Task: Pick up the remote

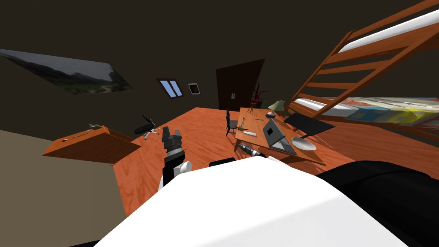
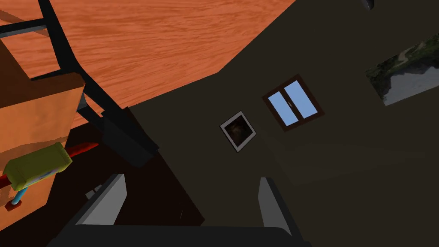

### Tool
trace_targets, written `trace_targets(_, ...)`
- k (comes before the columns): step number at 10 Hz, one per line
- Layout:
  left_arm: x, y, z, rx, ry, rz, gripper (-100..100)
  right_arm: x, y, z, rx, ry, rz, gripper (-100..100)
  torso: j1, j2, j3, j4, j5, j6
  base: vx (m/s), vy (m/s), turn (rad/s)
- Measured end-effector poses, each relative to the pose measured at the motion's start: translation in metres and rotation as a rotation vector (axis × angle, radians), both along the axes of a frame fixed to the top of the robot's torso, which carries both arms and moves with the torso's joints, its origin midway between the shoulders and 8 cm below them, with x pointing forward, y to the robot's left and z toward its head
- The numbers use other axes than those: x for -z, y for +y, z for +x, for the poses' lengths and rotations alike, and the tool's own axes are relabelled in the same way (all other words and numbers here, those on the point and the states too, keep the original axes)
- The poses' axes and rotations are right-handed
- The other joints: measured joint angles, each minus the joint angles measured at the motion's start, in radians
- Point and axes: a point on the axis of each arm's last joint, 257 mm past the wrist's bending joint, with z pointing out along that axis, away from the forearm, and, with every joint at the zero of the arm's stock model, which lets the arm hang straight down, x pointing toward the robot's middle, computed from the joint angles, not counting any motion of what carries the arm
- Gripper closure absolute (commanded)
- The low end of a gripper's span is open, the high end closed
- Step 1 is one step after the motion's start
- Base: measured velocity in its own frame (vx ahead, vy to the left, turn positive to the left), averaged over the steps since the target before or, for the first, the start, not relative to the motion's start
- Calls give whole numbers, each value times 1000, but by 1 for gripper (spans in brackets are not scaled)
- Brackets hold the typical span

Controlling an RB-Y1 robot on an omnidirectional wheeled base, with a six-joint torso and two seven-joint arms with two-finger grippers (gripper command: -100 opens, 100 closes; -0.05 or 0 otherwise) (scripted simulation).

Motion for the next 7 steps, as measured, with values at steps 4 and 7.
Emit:
trace_targets(4,0,0,0,0,0,0,0,42,-24,-31,-52,79,-123,-100,0,1,0,0,0,1,38,-10,69)
trace_targets(7,0,0,0,0,0,0,0,66,-46,-49,-96,132,-211,-100,0,0,0,0,0,1,45,-9,89)
